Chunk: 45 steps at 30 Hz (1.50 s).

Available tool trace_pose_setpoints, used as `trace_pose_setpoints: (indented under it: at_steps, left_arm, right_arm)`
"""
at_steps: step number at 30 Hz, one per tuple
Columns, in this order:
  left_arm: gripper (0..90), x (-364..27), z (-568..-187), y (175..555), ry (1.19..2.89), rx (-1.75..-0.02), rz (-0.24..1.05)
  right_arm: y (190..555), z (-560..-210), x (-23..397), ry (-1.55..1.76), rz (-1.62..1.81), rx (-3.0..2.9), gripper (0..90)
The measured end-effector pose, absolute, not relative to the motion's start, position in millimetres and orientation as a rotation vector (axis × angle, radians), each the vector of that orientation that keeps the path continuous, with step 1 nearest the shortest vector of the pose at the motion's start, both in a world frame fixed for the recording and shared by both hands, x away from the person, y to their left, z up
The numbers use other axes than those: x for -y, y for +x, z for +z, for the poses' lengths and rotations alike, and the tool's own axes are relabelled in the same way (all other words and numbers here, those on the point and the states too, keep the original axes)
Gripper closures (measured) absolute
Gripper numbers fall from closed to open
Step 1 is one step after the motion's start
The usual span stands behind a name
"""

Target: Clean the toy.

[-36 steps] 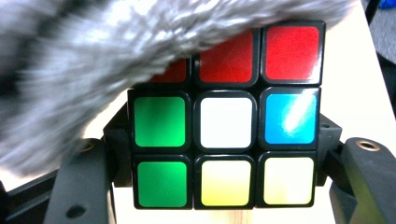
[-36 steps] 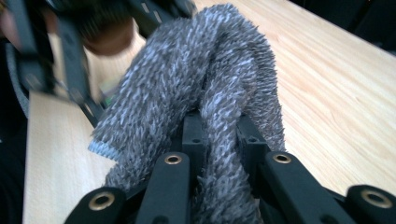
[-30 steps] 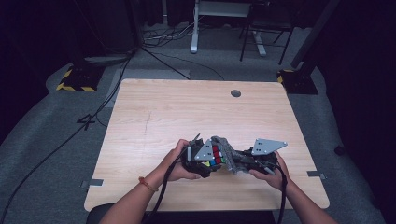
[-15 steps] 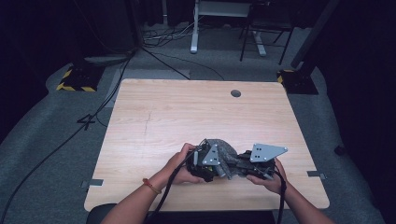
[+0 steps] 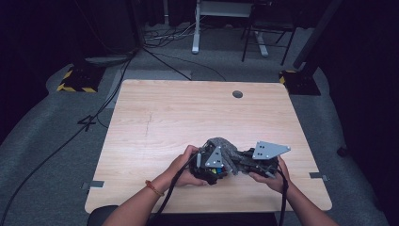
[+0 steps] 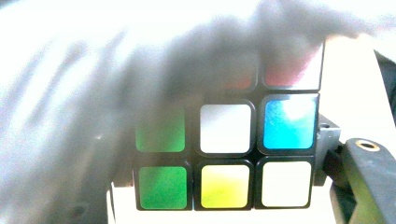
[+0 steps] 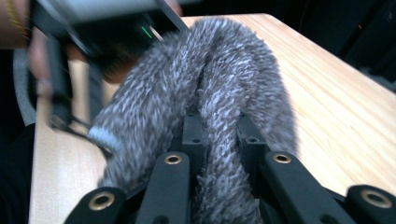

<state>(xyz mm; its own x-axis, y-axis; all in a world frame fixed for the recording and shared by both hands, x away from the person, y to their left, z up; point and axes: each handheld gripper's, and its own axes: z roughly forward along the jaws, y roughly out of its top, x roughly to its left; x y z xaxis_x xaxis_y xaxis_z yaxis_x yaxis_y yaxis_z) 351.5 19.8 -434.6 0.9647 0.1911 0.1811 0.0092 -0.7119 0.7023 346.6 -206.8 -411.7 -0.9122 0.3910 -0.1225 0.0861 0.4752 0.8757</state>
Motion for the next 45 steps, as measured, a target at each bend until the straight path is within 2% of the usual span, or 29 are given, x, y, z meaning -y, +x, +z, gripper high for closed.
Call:
trace_pose_setpoints:
  at_steps: [7,15,26,39,45]
  left_arm:
    - [33.4,-36,-414,348,2.284,-0.154,0.360]
    - [33.3,-44,-411,351,2.275,-0.177,0.372]
    - [33.3,-20,-428,346,2.344,-0.141,0.340]
    - [33.4,-53,-398,348,2.175,-0.183,0.369]
    - [33.3,-52,-402,348,2.174,-0.170,0.355]
  right_arm:
    - [351,-416,217,0.446,1.405,-2.433,78.0]
    - [342,-411,214,0.394,1.432,-2.438,78.0]
    - [336,-405,205,0.347,1.437,-2.416,77.8]
    - [353,-420,219,0.470,1.363,-2.445,77.9]
    - [348,-418,213,0.432,1.467,-2.459,77.8]
